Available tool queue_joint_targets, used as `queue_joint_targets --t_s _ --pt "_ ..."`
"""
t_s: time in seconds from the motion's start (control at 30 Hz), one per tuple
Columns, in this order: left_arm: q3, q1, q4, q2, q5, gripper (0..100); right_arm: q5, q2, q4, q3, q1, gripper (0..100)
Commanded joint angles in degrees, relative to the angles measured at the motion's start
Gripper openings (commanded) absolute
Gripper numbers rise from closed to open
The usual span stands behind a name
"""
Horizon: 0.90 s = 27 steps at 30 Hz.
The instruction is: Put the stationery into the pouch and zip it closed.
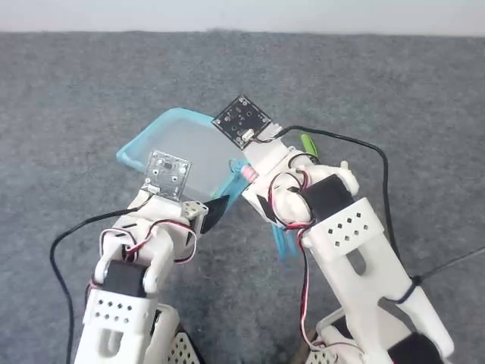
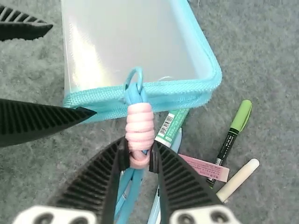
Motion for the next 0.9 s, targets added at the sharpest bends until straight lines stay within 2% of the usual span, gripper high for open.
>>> queue_joint_targets --t_s 0.0,0.17,0.3,0.6,0.87 --pt "-2.0 -0.1 -3.1 0.5 0.0 32 -0.8 -0.7 -0.8 -3.1 0.6 0.6" --pt "1.4 -3.8 -8.4 0.5 -0.5 32 -0.5 -1.3 3.4 -3.3 0.6 0.6" --pt "2.2 -7.6 -8.9 0.5 -2.5 32 -0.3 -4.4 5.4 -2.8 0.7 0.6" --pt "4.7 -8.3 -11.3 0.5 -2.6 32 3.8 -13.1 9.8 -0.4 0.8 0.6" --pt "5.2 -13.5 -15.1 0.5 -0.6 32 7.0 -19.0 14.1 0.9 0.0 0.6"
